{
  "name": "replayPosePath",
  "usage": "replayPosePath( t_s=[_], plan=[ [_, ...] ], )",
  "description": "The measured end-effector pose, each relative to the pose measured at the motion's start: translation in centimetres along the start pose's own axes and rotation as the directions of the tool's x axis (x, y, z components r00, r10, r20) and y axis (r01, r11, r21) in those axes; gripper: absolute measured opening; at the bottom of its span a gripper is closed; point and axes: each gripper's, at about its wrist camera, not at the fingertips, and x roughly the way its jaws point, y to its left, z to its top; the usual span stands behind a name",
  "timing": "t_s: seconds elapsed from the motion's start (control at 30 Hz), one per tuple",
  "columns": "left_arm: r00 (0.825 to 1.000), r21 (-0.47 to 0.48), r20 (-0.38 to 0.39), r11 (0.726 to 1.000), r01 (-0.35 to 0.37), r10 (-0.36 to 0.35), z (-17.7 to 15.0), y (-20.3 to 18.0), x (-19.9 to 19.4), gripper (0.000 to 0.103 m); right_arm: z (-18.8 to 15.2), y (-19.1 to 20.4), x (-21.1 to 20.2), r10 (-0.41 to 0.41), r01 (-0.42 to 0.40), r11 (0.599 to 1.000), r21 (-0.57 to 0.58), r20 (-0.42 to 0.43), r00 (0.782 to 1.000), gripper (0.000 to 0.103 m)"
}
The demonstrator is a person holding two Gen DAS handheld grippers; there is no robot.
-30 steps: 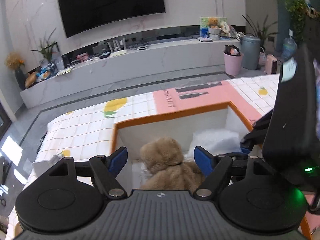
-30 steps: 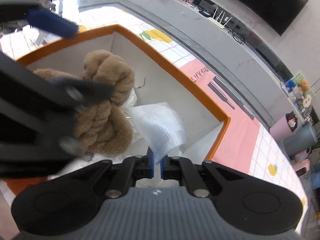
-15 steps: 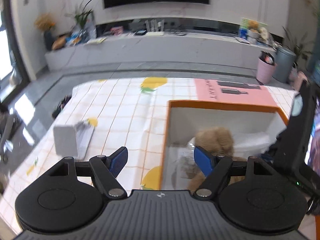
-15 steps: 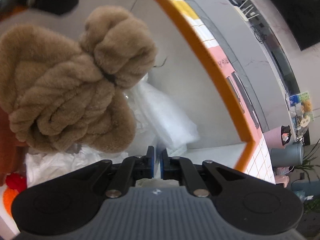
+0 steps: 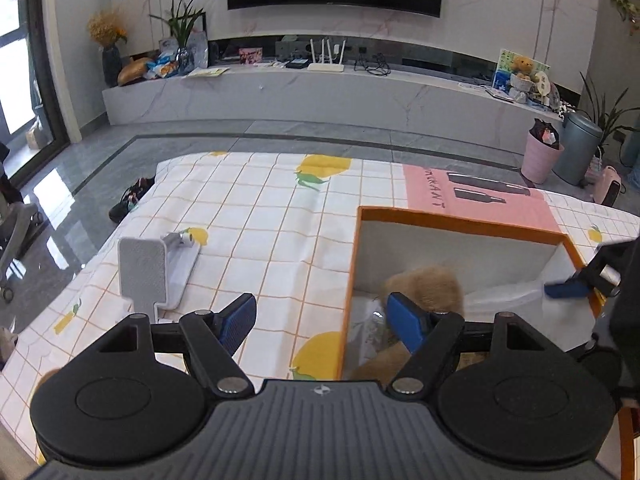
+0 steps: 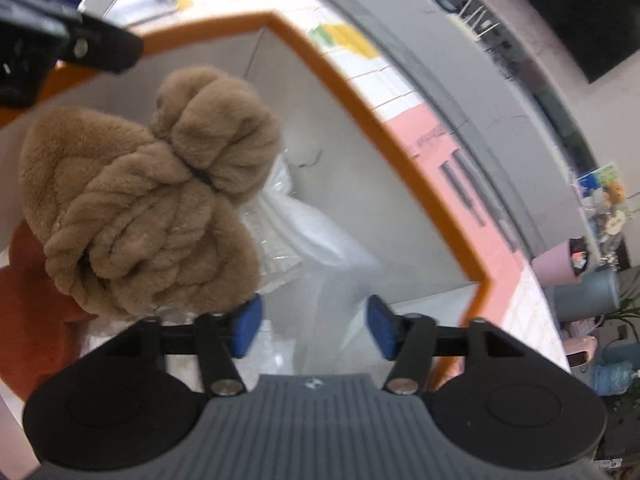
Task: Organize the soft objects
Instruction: 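Open both tools to drop the bear towel and cloth into the box, then move both tools back toward the pink pouch and yellow snack bag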
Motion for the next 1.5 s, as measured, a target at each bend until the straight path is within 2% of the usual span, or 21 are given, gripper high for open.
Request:
replayPosePath(
  t_s=[0.1, 0.17, 0.27, 0.33, 0.5, 0.7, 0.83, 0.97, 1.07, 1.17, 1.23, 1.4, 1.5],
  plan=[
    [1.000, 0.009, 0.011, 1.000, 0.003, -0.003, 0.0, -0.6, -0.7, 0.088, -0.8, -0.4, -2.0, 0.006, -0.008, 0.999, 0.042, 0.054, 0.999, 0.072],
    [1.000, 0.023, 0.022, 1.000, 0.011, -0.011, 0.0, -1.1, -1.3, 0.088, -1.5, -0.5, -3.4, 0.006, -0.012, 0.998, 0.070, 0.089, 0.996, 0.080],
    [0.999, 0.044, 0.043, 0.999, 0.024, -0.026, 0.1, -2.2, -2.6, 0.087, -2.7, -0.7, -5.7, 0.021, -0.034, 0.994, 0.101, 0.134, 0.991, 0.082],
    [0.997, 0.069, 0.060, 0.997, 0.045, -0.049, 0.0, -3.1, -3.9, 0.087, -3.7, -0.9, -7.1, 0.002, -0.021, 0.992, 0.127, 0.154, 0.988, 0.083],
    [0.992, 0.131, 0.098, 0.989, 0.062, -0.076, -0.6, -6.4, -7.3, 0.087, -7.0, -1.9, -11.1, -0.030, -0.014, 0.972, 0.237, 0.181, 0.983, 0.084],
    [0.981, 0.163, 0.066, 0.972, 0.168, -0.180, -2.0, -11.3, -10.1, 0.087, -12.9, -4.6, -15.4, -0.093, 0.028, 0.934, 0.356, 0.166, 0.982, 0.085],
    [0.963, 0.225, 0.055, 0.943, 0.247, -0.265, -3.9, -15.9, -11.7, 0.087, -18.2, -6.2, -17.4, -0.130, 0.056, 0.883, 0.466, 0.129, 0.983, 0.089],
    [0.948, 0.238, 0.002, 0.921, 0.309, -0.318, -5.7, -19.5, -12.1, 0.087, -23.9, -6.7, -18.8, -0.151, 0.092, 0.844, 0.528, 0.069, 0.986, 0.089],
    [0.943, 0.226, -0.027, 0.917, 0.329, -0.331, -7.3, -21.3, -12.1, 0.087, -27.7, -7.0, -18.7, -0.163, 0.111, 0.803, 0.585, 0.037, 0.986, 0.089],
    [0.945, 0.272, -0.063, 0.905, 0.326, -0.322, -8.7, -23.3, -11.9, 0.086, -30.4, -7.5, -17.4, -0.158, 0.119, 0.759, 0.641, 0.003, 0.987, 0.089],
    [0.938, 0.293, -0.071, 0.892, 0.344, -0.338, -9.5, -24.4, -12.1, 0.086, -32.3, -8.3, -16.6, -0.155, 0.115, 0.719, 0.686, -0.003, 0.988, 0.089],
    [0.933, 0.297, -0.065, 0.886, 0.356, -0.354, -11.1, -26.9, -11.8, 0.086, -35.6, -10.8, -14.2, -0.158, 0.106, 0.595, 0.796, -0.013, 0.987, 0.089],
    [0.934, 0.352, -0.061, 0.868, 0.350, -0.352, -12.1, -29.0, -11.5, 0.086, -36.8, -12.8, -12.9, -0.169, 0.102, 0.528, 0.843, -0.013, 0.985, 0.089]
  ],
)
